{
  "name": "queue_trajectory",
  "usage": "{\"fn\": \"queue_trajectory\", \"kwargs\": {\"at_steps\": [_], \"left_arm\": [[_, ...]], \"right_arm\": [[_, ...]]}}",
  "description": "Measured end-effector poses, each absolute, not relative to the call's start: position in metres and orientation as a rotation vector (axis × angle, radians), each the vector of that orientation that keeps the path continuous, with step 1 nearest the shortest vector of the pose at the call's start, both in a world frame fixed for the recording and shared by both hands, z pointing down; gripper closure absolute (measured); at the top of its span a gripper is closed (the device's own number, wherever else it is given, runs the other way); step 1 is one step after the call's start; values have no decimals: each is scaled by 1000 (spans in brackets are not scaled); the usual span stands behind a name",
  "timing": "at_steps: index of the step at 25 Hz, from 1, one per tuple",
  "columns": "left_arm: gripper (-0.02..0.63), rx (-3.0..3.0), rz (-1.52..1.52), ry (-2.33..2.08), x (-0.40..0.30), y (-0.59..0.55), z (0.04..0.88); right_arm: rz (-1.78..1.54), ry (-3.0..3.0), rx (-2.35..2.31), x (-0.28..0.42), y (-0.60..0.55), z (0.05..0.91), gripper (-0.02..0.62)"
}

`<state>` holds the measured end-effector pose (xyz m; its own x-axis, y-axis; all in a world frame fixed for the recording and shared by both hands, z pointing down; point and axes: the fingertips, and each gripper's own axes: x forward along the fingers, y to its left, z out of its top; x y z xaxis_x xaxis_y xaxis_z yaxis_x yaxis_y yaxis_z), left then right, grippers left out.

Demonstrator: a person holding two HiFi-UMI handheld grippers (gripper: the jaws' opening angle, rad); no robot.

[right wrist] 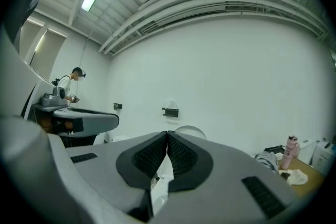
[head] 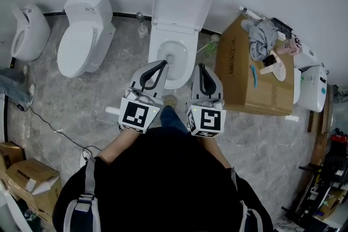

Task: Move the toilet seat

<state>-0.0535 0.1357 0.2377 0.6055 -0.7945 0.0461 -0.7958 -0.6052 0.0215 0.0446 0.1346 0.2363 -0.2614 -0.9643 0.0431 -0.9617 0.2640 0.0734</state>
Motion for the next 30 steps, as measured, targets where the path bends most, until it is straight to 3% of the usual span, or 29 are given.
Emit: {"fn": "queue_trajectory", "kwargs": {"at_steps": [15,30], "left_arm": [[598,2735,46,-1486,-5,7,237],[598,2737,86,-1428,-2,-30,239]], "right_arm": [[-34,-2540,1681,80,-3,244,574],[-38,-2546,1698,77,-44,238,574]]}}
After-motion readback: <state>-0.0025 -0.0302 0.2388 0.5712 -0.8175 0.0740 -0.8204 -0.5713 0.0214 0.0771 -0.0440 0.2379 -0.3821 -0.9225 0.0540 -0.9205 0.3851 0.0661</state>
